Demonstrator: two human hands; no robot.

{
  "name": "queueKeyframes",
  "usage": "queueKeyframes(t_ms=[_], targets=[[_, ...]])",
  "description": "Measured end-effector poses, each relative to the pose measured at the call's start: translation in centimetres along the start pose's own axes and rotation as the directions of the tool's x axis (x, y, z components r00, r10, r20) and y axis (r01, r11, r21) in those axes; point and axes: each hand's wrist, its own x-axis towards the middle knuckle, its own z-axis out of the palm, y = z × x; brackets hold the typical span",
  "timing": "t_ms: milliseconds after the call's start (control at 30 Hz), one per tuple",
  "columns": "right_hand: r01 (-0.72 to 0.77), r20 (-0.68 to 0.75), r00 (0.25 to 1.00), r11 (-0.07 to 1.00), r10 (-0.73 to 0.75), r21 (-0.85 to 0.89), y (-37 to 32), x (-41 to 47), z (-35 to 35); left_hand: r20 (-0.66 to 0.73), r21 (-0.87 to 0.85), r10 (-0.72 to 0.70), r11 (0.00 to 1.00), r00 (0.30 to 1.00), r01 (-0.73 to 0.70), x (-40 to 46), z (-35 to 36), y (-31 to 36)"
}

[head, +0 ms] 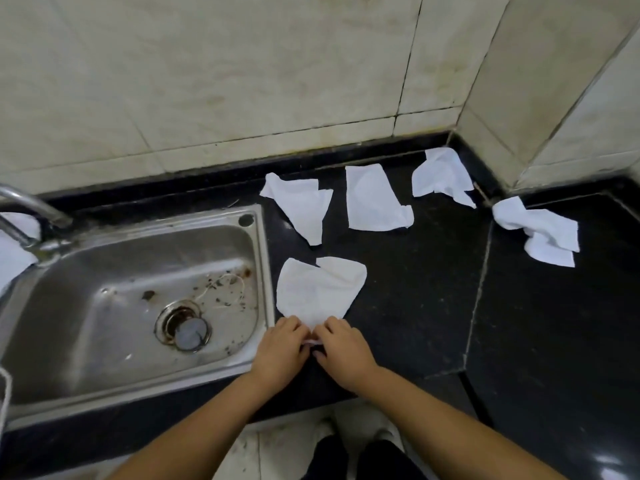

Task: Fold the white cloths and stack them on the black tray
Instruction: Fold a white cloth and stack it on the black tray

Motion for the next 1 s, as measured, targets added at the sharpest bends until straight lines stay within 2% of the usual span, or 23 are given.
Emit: queueKeyframes(t_ms=[100,233,367,433,533,633,700,833,933,1000], targets=[[-0.036,-0.101,0.994,0.995,0.046,0.096,0.8,0.7,-1.2,-0.048,-0.12,-0.03,0.992,0.998,0.024,1.3,-1.5,0.8],[-0.094,-0.255,0.947,0.931,0.193,0.352,2.0,0.9,-5.5,-0.21,-0.28,-0.072,0.96,0.975,0.011,4.3,-4.8,3.8],[-0.115,-0.344,0.868,0.819,0.358,0.563,3.9,-0.3,-11.1,-0.281,-0.261,-0.03,0.964,0.959,-0.046,7.7,-8.1,7.5],[-0.119,-0.363,0.829,0.768,0.426,0.63,5.5,-1.7,-14.0,-0.272,-0.325,0.047,0.936,0.961,-0.138,8.9,-9.6,9.1],[-0.142,-0.369,0.808,0.759,0.46,0.635,8.4,-4.0,-17.3,-0.177,-0.518,0.162,0.823,0.971,-0.231,9.7,-12.4,11.2],[-0.21,-0.335,0.814,0.778,0.475,0.592,12.0,-6.0,-19.3,-0.151,-0.641,0.21,0.723,0.966,-0.257,11.0,-14.5,12.8],[-0.276,-0.313,0.8,0.777,0.512,0.567,14.5,-7.0,-19.9,-0.147,-0.686,0.176,0.691,0.973,-0.228,12.3,-15.3,13.3],[-0.373,-0.359,0.712,0.759,0.603,0.534,18.2,-8.0,-21.1,-0.179,-0.768,0.089,0.609,0.98,-0.196,14.3,-16.1,14.0],[-0.309,-0.432,0.654,0.74,0.621,0.597,19.2,-7.9,-22.3,-0.196,-0.799,0.052,0.57,0.979,-0.19,15.2,-16.3,14.2],[-0.14,-0.48,0.604,0.677,0.636,0.722,19.3,-8.0,-23.1,-0.227,-0.834,0.016,0.513,0.974,-0.203,15.2,-16.4,14.1]])
